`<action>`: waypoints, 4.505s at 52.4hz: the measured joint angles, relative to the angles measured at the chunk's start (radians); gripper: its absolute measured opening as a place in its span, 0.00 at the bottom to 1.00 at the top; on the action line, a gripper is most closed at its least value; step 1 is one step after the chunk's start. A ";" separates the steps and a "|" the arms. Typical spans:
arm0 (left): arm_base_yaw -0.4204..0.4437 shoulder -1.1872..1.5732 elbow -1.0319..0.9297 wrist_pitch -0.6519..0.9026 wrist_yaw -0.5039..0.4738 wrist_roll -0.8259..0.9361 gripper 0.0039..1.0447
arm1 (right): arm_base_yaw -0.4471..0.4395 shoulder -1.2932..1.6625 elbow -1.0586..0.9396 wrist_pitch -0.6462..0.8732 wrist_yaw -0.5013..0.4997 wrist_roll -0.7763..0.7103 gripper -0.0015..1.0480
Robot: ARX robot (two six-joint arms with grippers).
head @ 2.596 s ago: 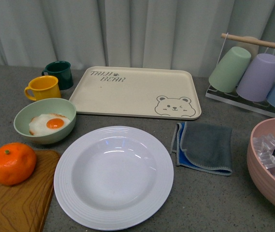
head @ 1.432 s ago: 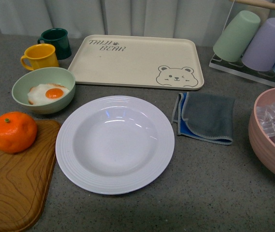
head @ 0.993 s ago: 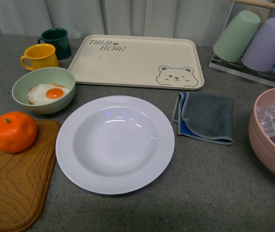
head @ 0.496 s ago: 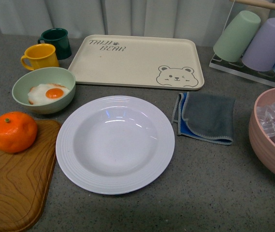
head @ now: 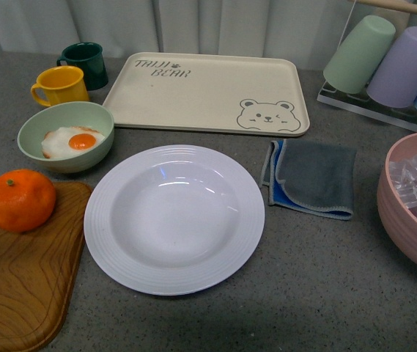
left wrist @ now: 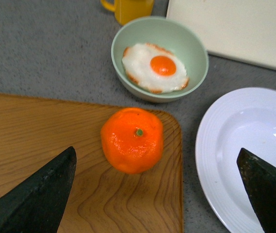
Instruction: Place orange and plate with both arms
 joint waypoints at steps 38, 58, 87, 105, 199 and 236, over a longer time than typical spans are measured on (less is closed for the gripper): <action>0.015 0.539 0.316 -0.123 0.044 -0.071 0.94 | 0.000 0.000 0.000 0.000 0.000 0.000 0.91; 0.002 0.525 0.341 -0.158 0.027 -0.072 0.51 | 0.000 0.000 0.000 0.000 0.000 0.000 0.91; -0.368 0.502 0.460 -0.186 -0.013 -0.128 0.48 | 0.000 0.000 0.000 0.000 0.000 0.000 0.91; -0.435 0.661 0.500 -0.133 -0.013 -0.139 0.47 | 0.000 0.000 0.000 0.000 0.000 0.000 0.91; -0.011 -0.372 -0.299 0.467 0.031 0.181 0.03 | 0.000 0.000 0.000 0.000 0.000 0.000 0.91; 0.093 -0.841 -0.318 0.051 0.132 0.182 0.03 | 0.000 0.000 0.000 0.000 0.000 0.000 0.91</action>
